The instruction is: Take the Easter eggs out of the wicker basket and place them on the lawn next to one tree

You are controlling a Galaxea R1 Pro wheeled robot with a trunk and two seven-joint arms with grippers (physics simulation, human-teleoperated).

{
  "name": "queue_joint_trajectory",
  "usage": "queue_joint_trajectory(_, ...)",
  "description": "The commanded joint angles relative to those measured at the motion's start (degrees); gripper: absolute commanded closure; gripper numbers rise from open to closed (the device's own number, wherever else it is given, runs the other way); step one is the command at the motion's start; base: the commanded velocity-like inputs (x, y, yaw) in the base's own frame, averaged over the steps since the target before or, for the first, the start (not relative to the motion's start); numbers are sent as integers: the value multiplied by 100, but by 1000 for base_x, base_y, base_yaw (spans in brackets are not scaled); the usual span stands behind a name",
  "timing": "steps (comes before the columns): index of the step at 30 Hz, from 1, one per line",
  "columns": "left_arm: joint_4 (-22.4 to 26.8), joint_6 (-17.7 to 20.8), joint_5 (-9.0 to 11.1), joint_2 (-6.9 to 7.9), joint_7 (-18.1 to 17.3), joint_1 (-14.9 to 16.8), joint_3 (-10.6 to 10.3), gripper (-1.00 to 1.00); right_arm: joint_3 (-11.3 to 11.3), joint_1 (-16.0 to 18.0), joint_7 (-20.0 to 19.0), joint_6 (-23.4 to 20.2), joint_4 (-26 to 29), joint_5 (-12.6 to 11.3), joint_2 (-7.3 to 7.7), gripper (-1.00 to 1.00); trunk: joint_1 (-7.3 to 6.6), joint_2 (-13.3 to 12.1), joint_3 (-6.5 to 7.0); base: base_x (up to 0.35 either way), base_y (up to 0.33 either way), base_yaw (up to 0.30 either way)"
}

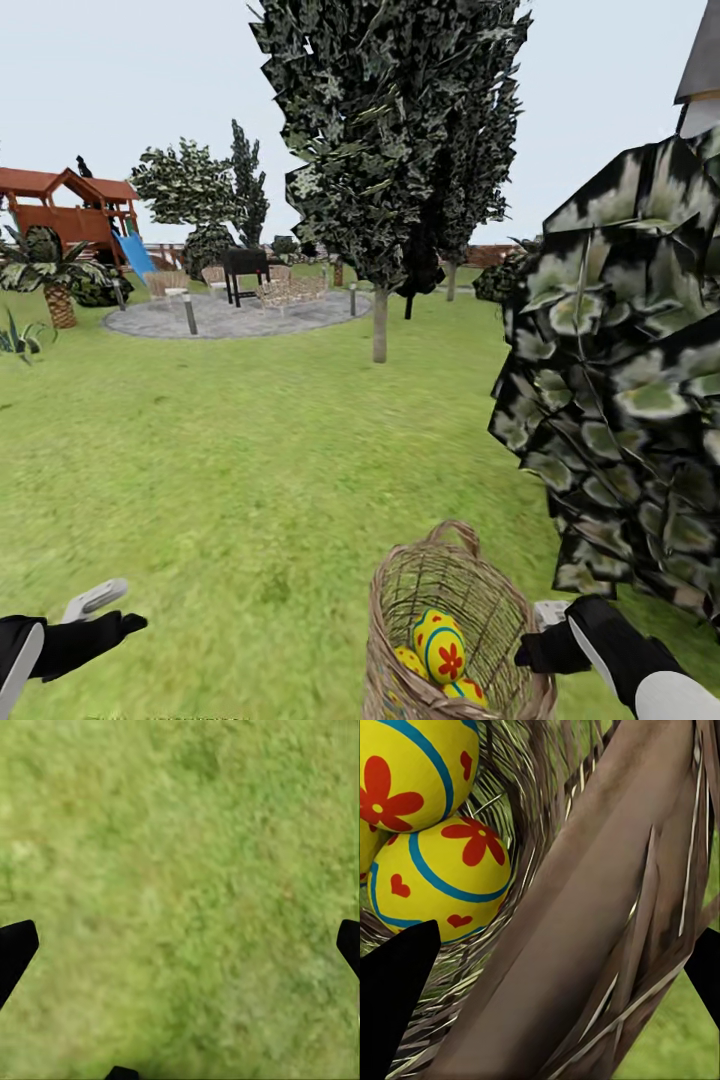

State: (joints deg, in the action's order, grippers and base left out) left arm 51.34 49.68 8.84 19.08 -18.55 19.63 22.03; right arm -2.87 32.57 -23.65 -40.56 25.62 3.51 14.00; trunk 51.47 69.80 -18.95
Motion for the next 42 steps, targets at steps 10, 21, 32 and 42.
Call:
queue_joint_trajectory(10,-3,33,50,-18,-44,5,-4,-100,-18,3,27,-23,5,-17,-2,100,1,5,-7,164,238,294)
queue_joint_trajectory(21,-5,28,580,-94,-52,6,34,-100,-23,3,27,-23,-6,-14,2,100,1,5,-7,237,49,294)
queue_joint_trajectory(32,-6,78,533,-81,-9,5,5,-100,-16,3,20,-17,-30,-17,31,100,1,5,-7,335,87,294)
queue_joint_trajectory(42,-19,60,522,-150,9,6,-11,-100,6,3,19,-19,-18,-17,95,100,1,5,-7,346,114,294)
